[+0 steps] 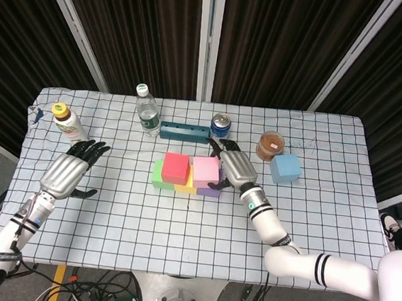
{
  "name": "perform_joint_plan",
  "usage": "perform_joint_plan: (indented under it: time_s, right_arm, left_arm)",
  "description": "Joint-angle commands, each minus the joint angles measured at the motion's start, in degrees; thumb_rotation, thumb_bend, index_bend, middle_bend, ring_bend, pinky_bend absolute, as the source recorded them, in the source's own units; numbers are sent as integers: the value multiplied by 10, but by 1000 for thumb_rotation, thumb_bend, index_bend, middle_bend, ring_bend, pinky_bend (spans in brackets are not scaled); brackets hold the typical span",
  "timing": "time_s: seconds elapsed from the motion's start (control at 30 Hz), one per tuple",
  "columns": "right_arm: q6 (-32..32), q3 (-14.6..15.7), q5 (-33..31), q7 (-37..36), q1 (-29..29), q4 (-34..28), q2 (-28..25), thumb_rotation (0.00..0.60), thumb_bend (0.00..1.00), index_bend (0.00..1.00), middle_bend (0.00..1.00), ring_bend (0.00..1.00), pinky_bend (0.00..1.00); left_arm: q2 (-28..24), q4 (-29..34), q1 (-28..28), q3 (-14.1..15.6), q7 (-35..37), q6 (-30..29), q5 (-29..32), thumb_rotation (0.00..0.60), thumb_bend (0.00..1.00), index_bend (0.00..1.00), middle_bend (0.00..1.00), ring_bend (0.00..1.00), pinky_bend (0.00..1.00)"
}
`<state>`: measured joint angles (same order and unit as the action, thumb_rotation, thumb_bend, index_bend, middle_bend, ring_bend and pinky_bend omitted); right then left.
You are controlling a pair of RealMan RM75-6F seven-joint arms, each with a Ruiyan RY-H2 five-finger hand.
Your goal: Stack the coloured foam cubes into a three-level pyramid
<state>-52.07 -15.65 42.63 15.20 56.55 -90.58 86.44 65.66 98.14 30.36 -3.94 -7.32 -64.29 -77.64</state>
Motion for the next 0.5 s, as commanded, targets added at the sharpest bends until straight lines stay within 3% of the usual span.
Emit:
perform_joint_plan:
  time_s: [0.03, 0.5]
  right_arm:
    - [-7, -4, -1, 1, -3, -7, -1, 600, 121, 0, 411, 53, 0]
    - [-31, -14, -45, 36, 4, -15, 17, 600, 117, 0, 413, 53, 0]
  left_arm:
    - [-1, 1, -1, -1, 1, -1, -2, 600, 131, 64, 39, 18, 92]
    - [-3, -4, -8, -1, 14, 0, -12, 600, 130, 64, 39, 18, 92]
